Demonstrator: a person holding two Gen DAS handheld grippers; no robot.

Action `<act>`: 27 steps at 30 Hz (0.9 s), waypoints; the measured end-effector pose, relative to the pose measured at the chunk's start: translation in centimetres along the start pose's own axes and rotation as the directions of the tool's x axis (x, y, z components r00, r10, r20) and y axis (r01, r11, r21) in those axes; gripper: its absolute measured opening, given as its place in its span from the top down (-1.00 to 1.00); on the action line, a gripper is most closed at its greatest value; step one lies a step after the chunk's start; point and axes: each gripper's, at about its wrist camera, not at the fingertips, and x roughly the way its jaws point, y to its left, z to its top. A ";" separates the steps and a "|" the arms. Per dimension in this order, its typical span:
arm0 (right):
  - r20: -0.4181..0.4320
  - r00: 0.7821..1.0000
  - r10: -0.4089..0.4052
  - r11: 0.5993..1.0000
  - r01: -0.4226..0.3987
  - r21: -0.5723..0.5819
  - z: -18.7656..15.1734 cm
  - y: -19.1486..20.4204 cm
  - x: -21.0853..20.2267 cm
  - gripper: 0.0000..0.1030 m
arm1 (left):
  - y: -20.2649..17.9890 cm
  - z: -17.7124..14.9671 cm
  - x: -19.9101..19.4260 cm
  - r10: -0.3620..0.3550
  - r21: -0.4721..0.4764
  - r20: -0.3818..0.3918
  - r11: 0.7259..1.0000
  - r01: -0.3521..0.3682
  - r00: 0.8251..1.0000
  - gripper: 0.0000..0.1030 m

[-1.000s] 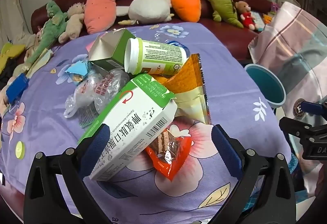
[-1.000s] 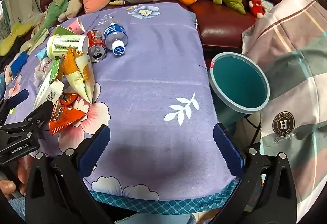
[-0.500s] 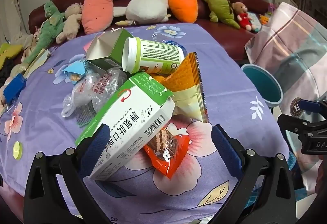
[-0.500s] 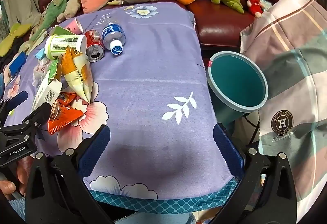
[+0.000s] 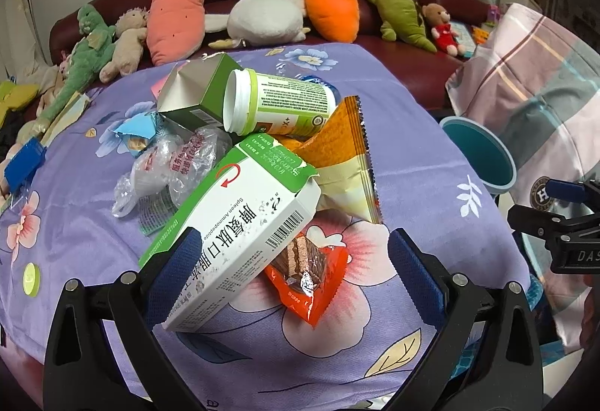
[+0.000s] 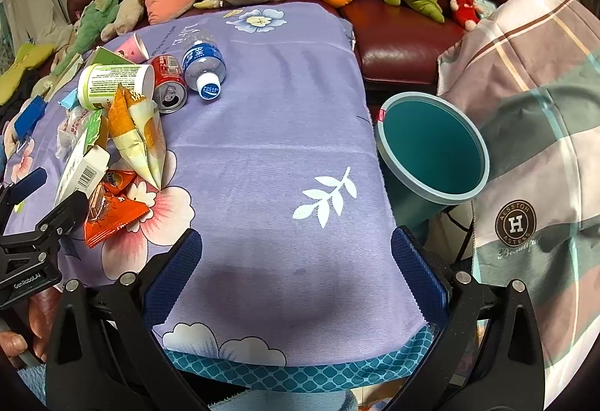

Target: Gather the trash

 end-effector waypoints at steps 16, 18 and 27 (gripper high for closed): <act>-0.005 1.000 0.000 1.000 0.000 -0.006 0.1 0.1 0.1 -0.88 | 0.0 0.0 -0.1 -0.002 0.003 0.006 1.000 0.002 1.000 -0.93; -0.007 1.000 -0.001 1.000 0.001 -0.006 0.2 0.1 0.2 -0.88 | 0.0 0.0 -0.1 -0.004 0.003 0.006 1.000 0.004 1.000 -0.93; -0.010 1.000 -0.005 1.000 0.005 -0.012 0.4 0.2 0.4 -0.88 | 0.0 0.0 0.0 -0.007 0.000 0.001 1.000 0.007 1.000 -0.93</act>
